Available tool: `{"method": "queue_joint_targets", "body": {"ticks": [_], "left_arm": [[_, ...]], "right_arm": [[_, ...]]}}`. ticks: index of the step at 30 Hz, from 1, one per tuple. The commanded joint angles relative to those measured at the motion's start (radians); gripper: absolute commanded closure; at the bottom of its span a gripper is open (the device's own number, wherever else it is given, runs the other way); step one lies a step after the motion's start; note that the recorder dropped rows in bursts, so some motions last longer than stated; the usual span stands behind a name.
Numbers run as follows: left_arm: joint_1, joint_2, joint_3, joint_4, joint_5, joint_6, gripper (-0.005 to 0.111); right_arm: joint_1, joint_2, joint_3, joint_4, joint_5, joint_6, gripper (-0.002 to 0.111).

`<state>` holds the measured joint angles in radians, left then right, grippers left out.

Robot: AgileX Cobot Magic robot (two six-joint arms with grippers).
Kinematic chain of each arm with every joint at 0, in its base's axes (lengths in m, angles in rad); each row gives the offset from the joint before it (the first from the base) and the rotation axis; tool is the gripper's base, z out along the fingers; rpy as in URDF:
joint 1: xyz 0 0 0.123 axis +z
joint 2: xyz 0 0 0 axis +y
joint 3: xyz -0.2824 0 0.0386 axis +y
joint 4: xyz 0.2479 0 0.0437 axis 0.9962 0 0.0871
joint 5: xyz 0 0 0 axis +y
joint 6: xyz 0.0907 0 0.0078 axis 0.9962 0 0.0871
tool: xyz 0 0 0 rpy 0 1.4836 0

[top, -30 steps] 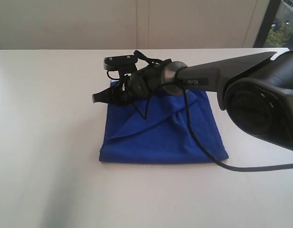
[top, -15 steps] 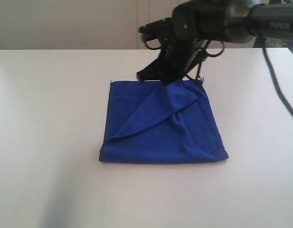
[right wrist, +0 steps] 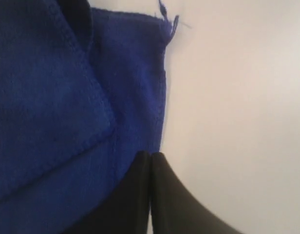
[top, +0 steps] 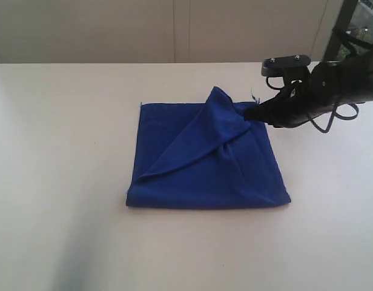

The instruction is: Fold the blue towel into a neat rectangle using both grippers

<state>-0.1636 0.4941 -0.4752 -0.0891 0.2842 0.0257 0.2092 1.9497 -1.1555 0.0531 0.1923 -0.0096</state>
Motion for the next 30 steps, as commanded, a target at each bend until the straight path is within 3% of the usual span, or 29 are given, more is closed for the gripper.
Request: {"method": "queue_joint_targets", "body": {"ticks": [1, 12, 30], "left_arm": [[0.000, -0.006, 0.006, -0.011, 0.002, 0.001, 0.107], [0.000, -0.006, 0.006, -0.011, 0.002, 0.001, 0.107], [0.000, -0.006, 0.006, -0.011, 0.002, 0.001, 0.107]], "right_arm": [[0.005, 0.015, -0.001, 0.021, -0.108, -0.013, 0.108], [0.012, 0.139, -0.150, 0.021, -0.016, -0.049, 0.108], [0.087, 0.171, -0.172, 0.021, -0.006, -0.080, 0.108]]}}
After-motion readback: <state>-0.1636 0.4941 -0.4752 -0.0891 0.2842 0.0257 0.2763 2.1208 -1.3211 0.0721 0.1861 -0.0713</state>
